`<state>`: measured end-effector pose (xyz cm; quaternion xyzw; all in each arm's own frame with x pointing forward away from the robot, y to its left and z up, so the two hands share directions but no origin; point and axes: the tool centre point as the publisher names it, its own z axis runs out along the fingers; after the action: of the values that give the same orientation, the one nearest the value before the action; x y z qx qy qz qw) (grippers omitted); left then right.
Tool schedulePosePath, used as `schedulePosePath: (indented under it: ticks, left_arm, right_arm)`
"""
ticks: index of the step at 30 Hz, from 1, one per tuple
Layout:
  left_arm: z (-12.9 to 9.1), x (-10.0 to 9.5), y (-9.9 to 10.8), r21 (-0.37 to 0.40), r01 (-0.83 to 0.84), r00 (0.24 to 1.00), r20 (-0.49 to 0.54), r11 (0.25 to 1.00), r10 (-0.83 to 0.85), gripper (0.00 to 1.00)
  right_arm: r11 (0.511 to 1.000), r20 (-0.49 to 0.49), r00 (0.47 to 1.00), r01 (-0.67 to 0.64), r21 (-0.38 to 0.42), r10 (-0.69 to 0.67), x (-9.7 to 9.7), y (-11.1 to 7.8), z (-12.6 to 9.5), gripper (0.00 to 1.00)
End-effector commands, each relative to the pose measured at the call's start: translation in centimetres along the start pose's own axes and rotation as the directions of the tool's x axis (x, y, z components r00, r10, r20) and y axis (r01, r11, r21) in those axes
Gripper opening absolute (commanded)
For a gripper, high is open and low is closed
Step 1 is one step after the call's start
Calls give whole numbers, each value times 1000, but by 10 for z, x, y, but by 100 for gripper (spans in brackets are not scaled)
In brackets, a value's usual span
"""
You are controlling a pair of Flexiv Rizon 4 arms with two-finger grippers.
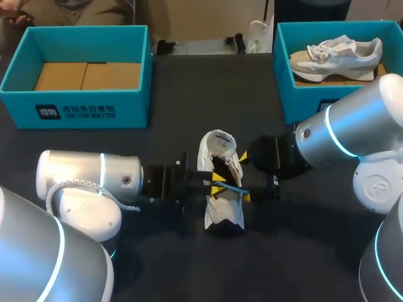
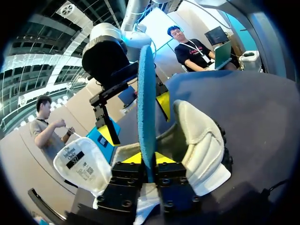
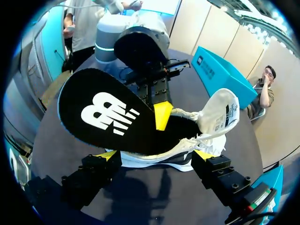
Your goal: Take the shoe out of the shoebox, open the shoe tongue, remove and reinsert the insole, then place the shoe into the shoebox
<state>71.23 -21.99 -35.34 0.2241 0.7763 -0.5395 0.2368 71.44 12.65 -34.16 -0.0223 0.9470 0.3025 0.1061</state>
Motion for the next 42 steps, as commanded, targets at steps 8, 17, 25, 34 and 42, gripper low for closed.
schedulePosePath:
  ticks: [8,17,25,34,42]
  left_arm:
    - [-15,3,-29,45,-9,1000,-4,999,10,29]
    - [-4,16,-24,33,-12,999,-39,999,14,0]
    - [7,15,-7,-14,-97,994,-50,995,96,0]
    - [-3,6,5,-44,-98,995,-20,994,98,0]
    - [-8,7,-13,-5,-91,996,-11,996,91,37]
  right_arm:
    - [1000,2,1000,-1,1,1,1,0,0,100]
    - [1000,2,1000,-1,1,1,1,0,0,100]
    - [1000,2,1000,-1,1,1,1,0,0,100]
    - [1000,2,1000,-1,1,1,1,0,0,100]
    - [1000,2,1000,-1,1,1,1,0,0,100]
